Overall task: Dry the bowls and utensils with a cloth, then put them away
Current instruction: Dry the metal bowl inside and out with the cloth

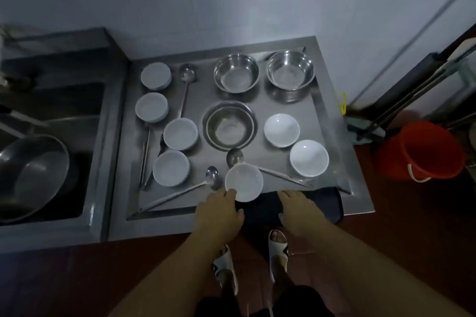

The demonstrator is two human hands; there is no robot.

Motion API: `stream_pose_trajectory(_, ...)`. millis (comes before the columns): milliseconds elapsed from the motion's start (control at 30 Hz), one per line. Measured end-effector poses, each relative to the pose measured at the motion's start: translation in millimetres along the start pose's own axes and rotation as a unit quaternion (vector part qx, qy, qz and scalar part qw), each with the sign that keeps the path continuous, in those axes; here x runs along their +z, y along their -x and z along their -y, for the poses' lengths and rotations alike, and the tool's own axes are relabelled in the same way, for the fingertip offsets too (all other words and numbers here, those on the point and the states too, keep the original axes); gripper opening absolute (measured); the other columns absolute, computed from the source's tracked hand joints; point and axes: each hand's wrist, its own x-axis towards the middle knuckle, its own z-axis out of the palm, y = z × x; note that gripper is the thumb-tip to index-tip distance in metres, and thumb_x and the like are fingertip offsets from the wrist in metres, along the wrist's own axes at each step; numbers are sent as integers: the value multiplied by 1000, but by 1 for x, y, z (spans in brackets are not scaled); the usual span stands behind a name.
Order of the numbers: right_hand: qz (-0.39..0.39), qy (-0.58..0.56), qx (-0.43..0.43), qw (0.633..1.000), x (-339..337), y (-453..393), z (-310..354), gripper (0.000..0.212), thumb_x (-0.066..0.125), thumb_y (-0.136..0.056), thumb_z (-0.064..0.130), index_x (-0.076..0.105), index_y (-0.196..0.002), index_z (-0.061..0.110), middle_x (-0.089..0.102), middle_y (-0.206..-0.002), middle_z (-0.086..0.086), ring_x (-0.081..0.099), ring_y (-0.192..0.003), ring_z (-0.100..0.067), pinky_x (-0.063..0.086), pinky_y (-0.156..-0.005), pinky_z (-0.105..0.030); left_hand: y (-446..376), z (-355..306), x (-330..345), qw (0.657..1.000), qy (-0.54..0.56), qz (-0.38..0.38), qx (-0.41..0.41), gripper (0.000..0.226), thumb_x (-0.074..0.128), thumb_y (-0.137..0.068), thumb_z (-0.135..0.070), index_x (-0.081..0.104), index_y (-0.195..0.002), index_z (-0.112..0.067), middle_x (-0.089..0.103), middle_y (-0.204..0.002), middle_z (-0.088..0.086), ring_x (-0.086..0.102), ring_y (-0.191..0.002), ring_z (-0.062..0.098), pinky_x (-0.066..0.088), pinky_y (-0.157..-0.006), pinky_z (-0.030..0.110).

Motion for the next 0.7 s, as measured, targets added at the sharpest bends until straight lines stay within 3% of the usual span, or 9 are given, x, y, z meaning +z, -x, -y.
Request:
stream_pose_trajectory(200, 5, 85, 4, 996, 22, -17, -24, 79, 73, -91, 28, 33, -158, 14, 44, -155, -6, 46, -137, -28, 51, -101, -40, 3, -1, 20, 1000, 20, 4, -16, 41, 47, -103, -49, 52, -137, -27, 61, -127, -1, 60, -115, 23, 50, -90, 41)
stream_pose_trajectory(333, -36, 142, -8, 989, 22, -20, -29, 45, 72, -89, 28, 52, -129, 20, 58, -128, -3, 56, -117, -25, 48, -94, -37, 5, -3, 23, 1000, 20, -3, -22, 37, 45, -105, -48, 54, -134, -26, 62, -124, 0, 61, -112, 23, 51, -86, 39)
stream_pose_trajectory(433, -26, 152, -6, 988, 18, -16, -33, 35, 67, -91, 23, 51, -123, 22, 63, -125, -1, 60, -117, -25, 46, -97, -38, 5, -7, 21, 1000, 17, 0, -24, 39, 44, -106, -47, 51, -138, -26, 62, -128, 1, 60, -114, 23, 52, -89, 41)
stream_pose_trajectory(600, 67, 13, -33, 997, 5, -3, -48, 24, 55, -99, 29, 60, -119, 16, 63, -126, -9, 60, -114, -28, 50, -92, -40, -2, -19, 1, 999, 14, -2, -33, 46, 42, -108, -47, 48, -148, -26, 61, -137, 3, 57, -124, 27, 51, -97, 44)
stream_pose_trajectory(700, 78, -97, -46, 991, -11, 11, -62, 17, 48, -101, 31, 60, -99, 19, 65, -108, -3, 59, -95, -19, 46, -80, -34, -5, -31, -14, 1000, 1, -11, -27, 48, 41, -108, -48, 46, -150, -25, 61, -138, 4, 57, -126, 28, 52, -98, 44)
